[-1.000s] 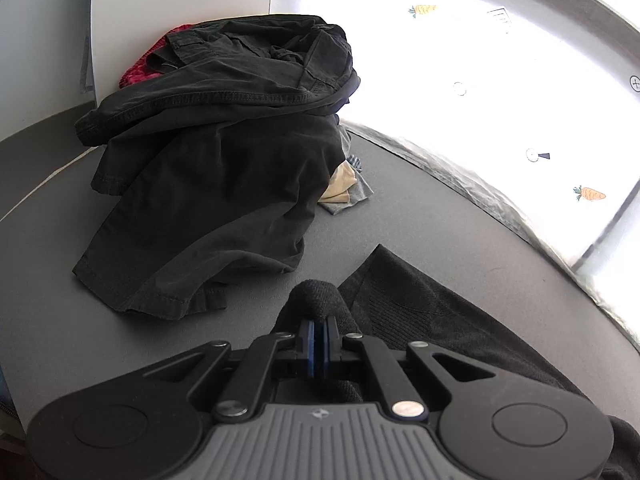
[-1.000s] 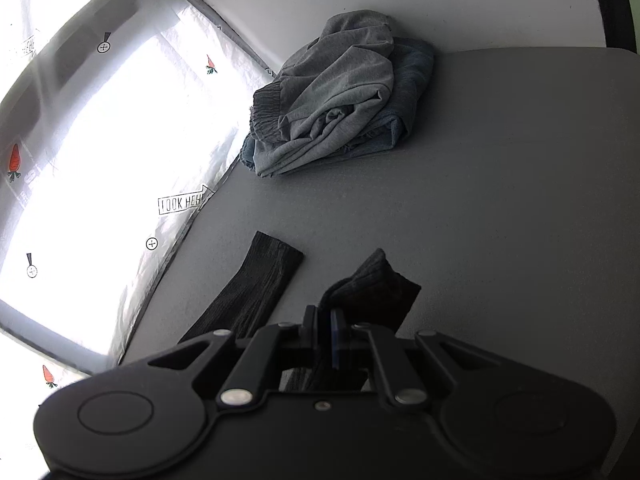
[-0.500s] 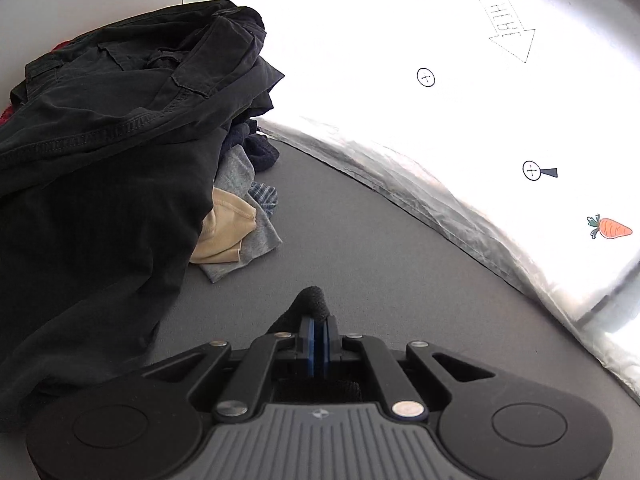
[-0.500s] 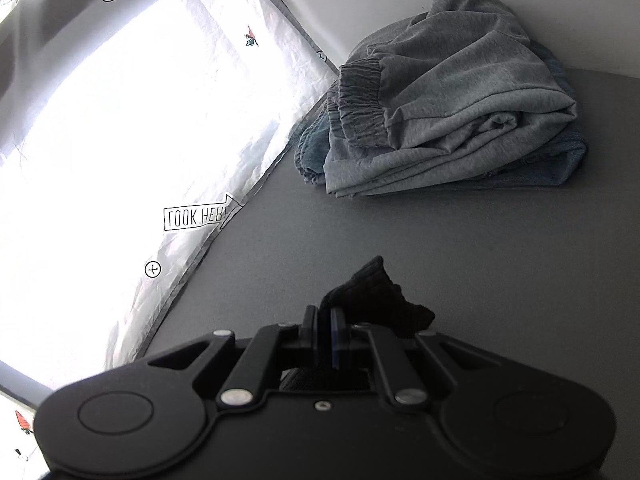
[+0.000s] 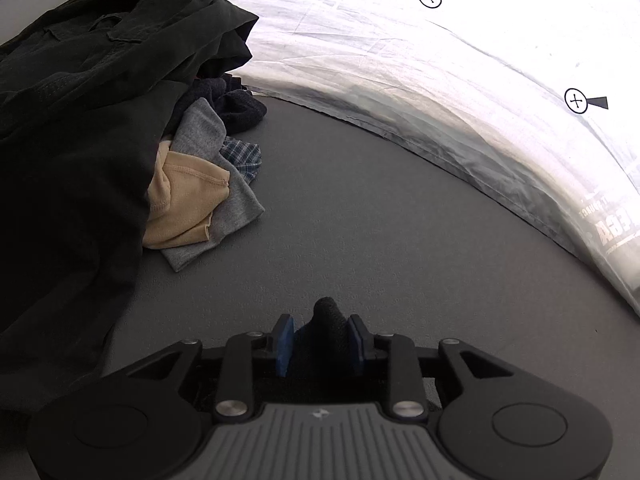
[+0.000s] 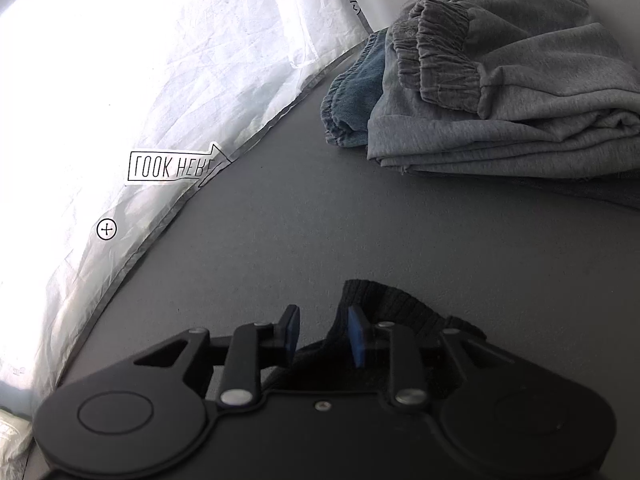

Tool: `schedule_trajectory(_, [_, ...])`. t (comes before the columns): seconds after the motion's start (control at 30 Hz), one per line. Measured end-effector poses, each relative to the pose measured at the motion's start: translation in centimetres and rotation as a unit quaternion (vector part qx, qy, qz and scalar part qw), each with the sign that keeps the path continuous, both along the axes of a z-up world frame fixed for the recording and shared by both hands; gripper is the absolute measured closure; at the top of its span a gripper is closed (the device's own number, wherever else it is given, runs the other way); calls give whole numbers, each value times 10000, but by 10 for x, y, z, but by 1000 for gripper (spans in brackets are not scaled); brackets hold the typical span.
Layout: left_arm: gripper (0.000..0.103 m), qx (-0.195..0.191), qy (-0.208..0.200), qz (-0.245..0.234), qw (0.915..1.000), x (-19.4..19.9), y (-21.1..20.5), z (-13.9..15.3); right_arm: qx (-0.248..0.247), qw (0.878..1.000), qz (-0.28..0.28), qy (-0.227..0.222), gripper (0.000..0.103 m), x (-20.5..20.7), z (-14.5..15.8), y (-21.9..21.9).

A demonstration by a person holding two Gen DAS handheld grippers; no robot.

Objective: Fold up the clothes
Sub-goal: 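Open the left tool to release the folded sweater side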

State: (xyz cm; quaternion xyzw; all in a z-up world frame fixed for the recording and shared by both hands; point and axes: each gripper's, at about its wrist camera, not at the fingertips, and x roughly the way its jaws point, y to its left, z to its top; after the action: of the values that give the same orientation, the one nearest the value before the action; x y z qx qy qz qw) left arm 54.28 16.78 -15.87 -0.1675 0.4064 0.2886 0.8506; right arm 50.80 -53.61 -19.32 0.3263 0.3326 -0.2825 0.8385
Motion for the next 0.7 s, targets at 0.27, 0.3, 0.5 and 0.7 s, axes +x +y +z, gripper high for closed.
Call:
schedule_trajectory(0.27, [44,174,-34,-597,9981,-52,-47,32,-218,9993,316,-32,64,-61,15,21])
schedule_trajectory(0.3, [41,96,30,-758,9971,-57,-55,30,-236,9988,427,-46,67,-67,14,25])
schedule_trajectory(0.5, [35,-391,542,-1172,9909,-84,-93,7,-443,9953,855,83,74,-104,3,45])
schedule_trajectory(0.7, [29,-141,933,-1926,9767,-82,-138,-11,-117,9974,705,-118,74,-110,-8,37])
